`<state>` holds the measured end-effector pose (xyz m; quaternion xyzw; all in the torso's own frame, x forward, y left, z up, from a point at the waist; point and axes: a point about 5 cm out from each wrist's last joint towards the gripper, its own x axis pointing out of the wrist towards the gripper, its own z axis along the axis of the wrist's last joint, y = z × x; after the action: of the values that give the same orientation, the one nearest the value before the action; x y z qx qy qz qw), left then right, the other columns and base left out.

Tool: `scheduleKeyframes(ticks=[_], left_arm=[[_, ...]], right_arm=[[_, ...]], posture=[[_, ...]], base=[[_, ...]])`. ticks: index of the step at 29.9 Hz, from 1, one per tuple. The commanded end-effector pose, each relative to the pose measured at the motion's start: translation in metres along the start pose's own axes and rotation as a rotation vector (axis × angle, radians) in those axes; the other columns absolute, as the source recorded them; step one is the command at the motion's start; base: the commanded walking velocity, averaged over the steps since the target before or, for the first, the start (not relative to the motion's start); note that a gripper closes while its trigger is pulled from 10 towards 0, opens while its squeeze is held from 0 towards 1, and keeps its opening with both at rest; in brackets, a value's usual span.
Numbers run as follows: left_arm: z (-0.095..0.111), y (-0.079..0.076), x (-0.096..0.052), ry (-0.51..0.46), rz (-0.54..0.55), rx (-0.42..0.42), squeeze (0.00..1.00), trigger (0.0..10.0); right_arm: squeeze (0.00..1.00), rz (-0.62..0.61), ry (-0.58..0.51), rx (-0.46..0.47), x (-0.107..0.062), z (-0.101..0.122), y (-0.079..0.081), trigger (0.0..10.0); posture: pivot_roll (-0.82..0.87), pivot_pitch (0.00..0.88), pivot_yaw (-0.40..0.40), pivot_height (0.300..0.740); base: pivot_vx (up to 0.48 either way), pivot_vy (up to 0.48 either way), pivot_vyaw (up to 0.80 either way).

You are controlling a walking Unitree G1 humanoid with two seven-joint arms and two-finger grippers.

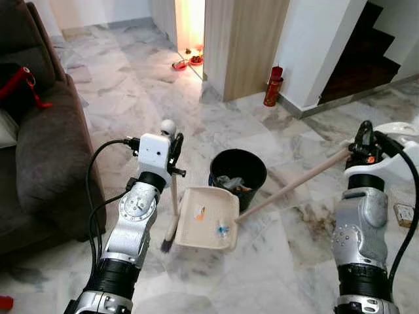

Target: Sweep floor

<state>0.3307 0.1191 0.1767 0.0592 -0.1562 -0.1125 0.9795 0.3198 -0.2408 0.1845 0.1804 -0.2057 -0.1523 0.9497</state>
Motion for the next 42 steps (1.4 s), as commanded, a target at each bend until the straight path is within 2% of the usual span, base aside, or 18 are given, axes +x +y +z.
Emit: scheduleKeyframes(ticks=[1, 3, 5, 13, 20, 42], left_arm=[[0.009, -0.002, 0.005, -0.052, -0.01, 0.004, 0.0, 10.0], [0.009, -0.002, 0.005, -0.052, -0.01, 0.004, 0.0, 10.0], [0.008, -0.003, 0.005, -0.049, -0.007, 0.003, 0.0, 10.0], [0.008, -0.002, 0.005, -0.048, 0.001, 0.004, 0.0, 10.0], [0.007, -0.004, 0.006, -0.048, -0.001, -0.003, 0.0, 10.0], [0.007, -0.005, 0.006, -0.053, -0.01, 0.006, 0.0, 10.0]], right_arm=[[0.0, 0.025, -0.109, 0.035, 0.007, 0.027, 0.008, 10.0], [0.0, 0.025, -0.109, 0.035, 0.007, 0.027, 0.008, 10.0], [0.0, 0.04, -0.147, 0.034, 0.012, 0.04, 0.012, 10.0], [0.0, 0.051, -0.214, 0.035, 0.021, 0.061, 0.017, 10.0], [0.0, 0.011, -0.294, 0.028, 0.032, 0.083, 0.016, 10.0], [0.0, 0.092, -0.3, 0.045, 0.035, 0.082, 0.035, 10.0]], posture=[[0.14, 0.069, -0.057, 0.74], [0.14, 0.069, -0.057, 0.74], [0.14, 0.068, -0.061, 0.74], [0.14, 0.067, -0.066, 0.74], [0.13, 0.069, -0.062, 0.74], [0.14, 0.072, -0.058, 0.74]], base=[[0.0, 0.0, 0.0], [0.0, 0.0, 0.0], [0.0, 0.0, 0.0], [0.0, 0.0, 0.0], [0.0, 0.0, 0.0], [0.0, 0.0, 0.0]])
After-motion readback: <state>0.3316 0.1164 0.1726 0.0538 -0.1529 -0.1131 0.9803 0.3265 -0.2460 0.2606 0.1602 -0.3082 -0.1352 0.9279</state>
